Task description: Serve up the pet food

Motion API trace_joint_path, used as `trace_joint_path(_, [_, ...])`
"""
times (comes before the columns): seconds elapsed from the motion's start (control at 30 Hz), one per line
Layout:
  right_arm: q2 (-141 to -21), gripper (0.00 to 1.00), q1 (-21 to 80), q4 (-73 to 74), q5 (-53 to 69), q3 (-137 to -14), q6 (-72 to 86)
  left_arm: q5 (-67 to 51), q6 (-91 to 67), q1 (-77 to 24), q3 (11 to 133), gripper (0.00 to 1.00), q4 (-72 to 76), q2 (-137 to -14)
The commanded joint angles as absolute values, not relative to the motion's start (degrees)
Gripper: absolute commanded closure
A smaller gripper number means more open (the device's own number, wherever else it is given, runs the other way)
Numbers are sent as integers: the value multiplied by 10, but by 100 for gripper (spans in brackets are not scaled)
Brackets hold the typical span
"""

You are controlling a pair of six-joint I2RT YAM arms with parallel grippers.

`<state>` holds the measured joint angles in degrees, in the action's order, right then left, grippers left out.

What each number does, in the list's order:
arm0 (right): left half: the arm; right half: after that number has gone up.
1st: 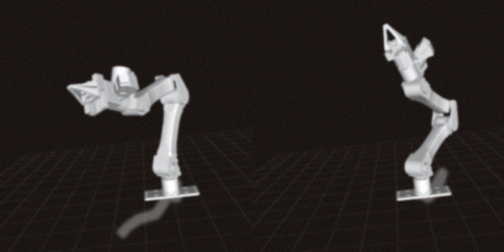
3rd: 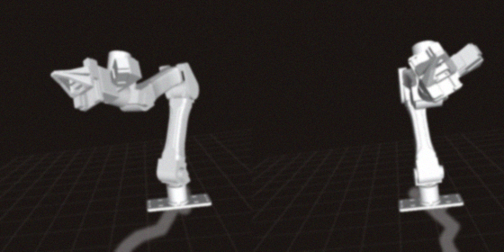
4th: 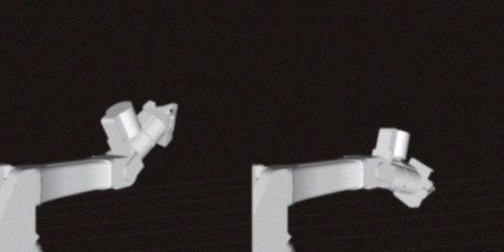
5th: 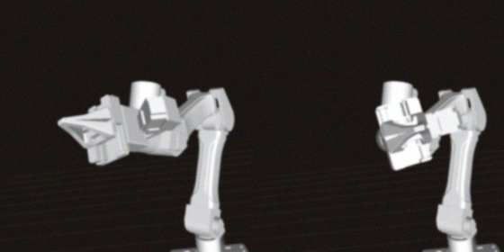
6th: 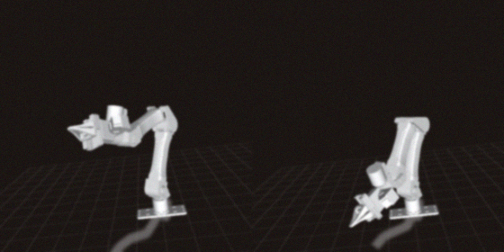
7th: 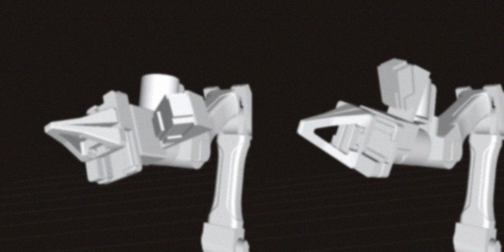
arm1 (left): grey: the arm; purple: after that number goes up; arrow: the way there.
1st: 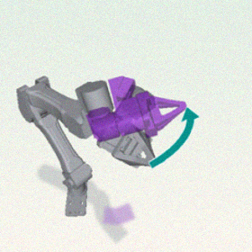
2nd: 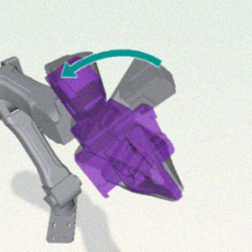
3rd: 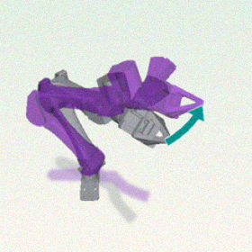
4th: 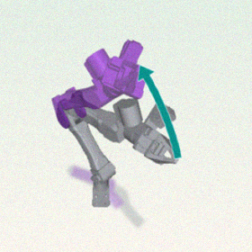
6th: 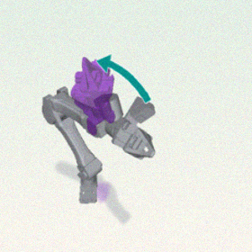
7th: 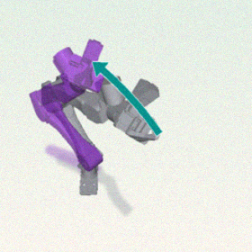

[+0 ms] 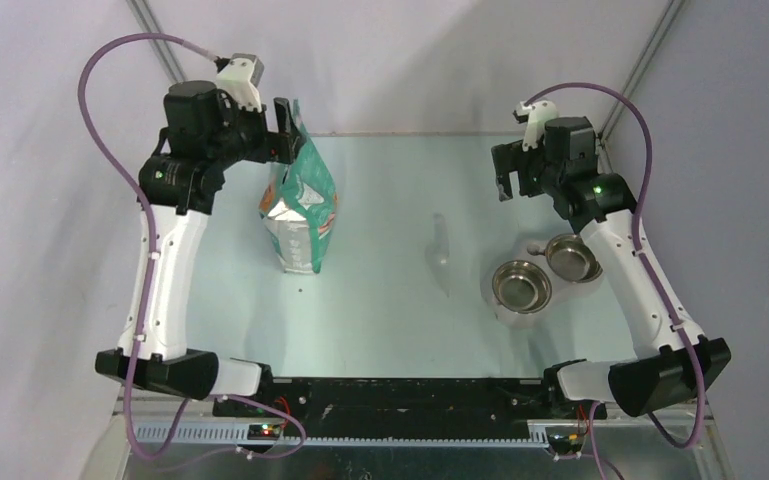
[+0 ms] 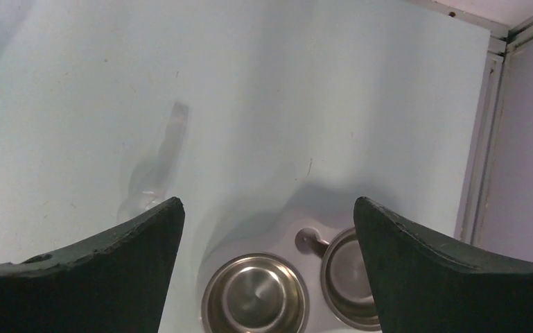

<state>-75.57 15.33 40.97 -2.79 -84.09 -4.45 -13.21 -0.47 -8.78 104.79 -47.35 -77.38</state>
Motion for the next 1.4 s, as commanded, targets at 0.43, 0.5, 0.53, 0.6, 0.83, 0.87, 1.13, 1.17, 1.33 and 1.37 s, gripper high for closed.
trace_joint_path(0.43, [-790, 6, 177, 360, -13, -913, 15, 84, -107, -170, 1174, 3, -440, -902])
trace_joint_path(0.5, [-791, 7, 178, 363, -8, -912, 18, 188, -89, -195, 1172, 2, -442, -910])
trace_joint_path(0.53, [-787, 7, 178, 365, -7, -910, 18, 242, -80, -199, 1171, 2, -440, -912])
trace_joint_path(0.6, [-780, 8, 178, 366, -7, -899, 17, 264, -68, -203, 1173, 2, -444, -919])
trace_joint_path(0.83, [-768, 9, 178, 356, -7, -857, 17, 199, -80, -204, 1147, 14, -486, -912])
trace_joint_path(0.87, [-769, 10, 177, 355, -7, -858, 17, 191, -81, -204, 1145, 16, -492, -911])
trace_joint_path(1.13, [-786, 11, 181, 352, 19, -868, 22, 197, -76, -203, 1123, 32, -553, -899])
trace_joint_path(1.17, [-789, 11, 182, 352, 20, -870, 22, 195, -74, -203, 1121, 36, -558, -892])
trace_joint_path(1.33, [-799, 12, 190, 349, 26, -874, 23, 189, -57, -203, 1111, 51, -592, -862])
trace_joint_path(1.37, [-800, 12, 193, 348, 27, -875, 23, 189, -57, -203, 1110, 53, -593, -854])
